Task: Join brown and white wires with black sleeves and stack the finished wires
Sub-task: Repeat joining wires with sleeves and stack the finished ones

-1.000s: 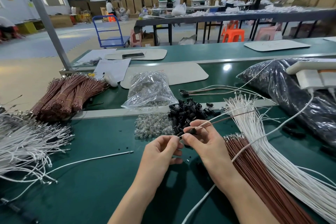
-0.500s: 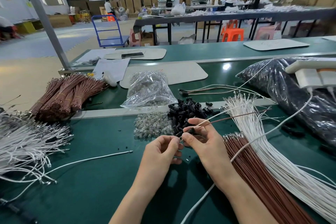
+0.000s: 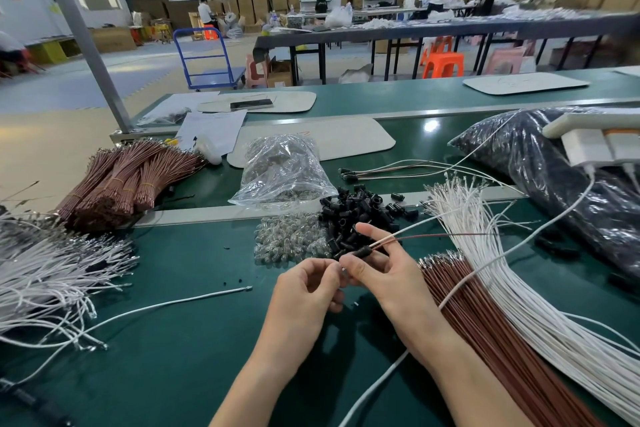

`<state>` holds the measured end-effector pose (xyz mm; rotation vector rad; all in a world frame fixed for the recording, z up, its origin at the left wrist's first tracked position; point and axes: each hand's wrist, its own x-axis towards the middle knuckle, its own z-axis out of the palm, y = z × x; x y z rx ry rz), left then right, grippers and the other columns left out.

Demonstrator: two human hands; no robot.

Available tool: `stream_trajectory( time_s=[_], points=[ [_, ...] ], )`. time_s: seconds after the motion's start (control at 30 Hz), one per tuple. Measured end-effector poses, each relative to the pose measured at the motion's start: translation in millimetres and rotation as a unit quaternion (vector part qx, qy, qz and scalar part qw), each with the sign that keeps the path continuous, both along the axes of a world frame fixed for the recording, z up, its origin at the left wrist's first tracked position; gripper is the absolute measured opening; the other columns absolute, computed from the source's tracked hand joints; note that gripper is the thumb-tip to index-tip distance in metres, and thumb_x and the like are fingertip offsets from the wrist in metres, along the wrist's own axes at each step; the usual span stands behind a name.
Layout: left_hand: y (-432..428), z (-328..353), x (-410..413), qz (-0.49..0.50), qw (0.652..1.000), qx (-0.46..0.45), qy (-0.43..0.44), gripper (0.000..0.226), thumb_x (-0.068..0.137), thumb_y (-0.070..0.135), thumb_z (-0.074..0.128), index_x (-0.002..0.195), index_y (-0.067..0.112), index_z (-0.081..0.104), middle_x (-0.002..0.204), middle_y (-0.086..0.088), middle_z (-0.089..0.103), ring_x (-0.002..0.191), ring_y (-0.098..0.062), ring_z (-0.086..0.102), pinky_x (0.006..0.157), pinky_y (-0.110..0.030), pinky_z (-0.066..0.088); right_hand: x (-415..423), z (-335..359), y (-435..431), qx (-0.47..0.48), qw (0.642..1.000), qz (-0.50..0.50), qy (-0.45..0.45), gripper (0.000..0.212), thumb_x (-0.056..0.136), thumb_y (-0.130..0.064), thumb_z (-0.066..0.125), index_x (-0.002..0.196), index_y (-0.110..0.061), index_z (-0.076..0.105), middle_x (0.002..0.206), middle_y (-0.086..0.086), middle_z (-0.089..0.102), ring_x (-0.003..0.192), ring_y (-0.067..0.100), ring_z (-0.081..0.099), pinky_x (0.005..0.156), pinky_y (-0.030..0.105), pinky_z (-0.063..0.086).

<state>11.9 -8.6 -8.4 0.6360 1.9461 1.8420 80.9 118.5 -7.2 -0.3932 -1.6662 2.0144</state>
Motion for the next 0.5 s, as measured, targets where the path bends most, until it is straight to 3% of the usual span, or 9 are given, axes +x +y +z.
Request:
stream_trajectory(
  time_s=[0.2, 0.5],
  points=[
    [-0.6, 1.6, 2.2, 0.0, 1.0, 0.0, 0.014, 0.014, 0.102, 0.016, 0.059, 0.095, 0.012, 0.071, 0.078, 0.005, 0.077, 0.067, -0.004, 0.068, 0.062, -0.019, 0.054, 1.3, -0.6, 1.1, 0.025, 0.999, 0.004, -0.02, 0.037, 0.088, -0.014, 0.077, 0.107, -0.045, 0.069, 0.086, 0.006, 0.076, 0.08, 0.017, 0.073, 0.073, 0.022, 0.056],
    [-0.2, 1.8, 2.4, 0.01, 1.0, 0.0, 0.01, 0.011, 0.099, 0.019, 0.064, 0.093, 0.017, 0.073, 0.079, 0.004, 0.076, 0.069, -0.007, 0.068, 0.063, -0.021, 0.055, 0.0, -0.6, 1.2, -0.021, 1.0, -0.001, 0.0, 0.032, 0.086, -0.011, 0.076, 0.099, -0.039, 0.073, 0.084, 0.006, 0.077, 0.074, 0.015, 0.073, 0.071, 0.019, 0.055]
  ],
)
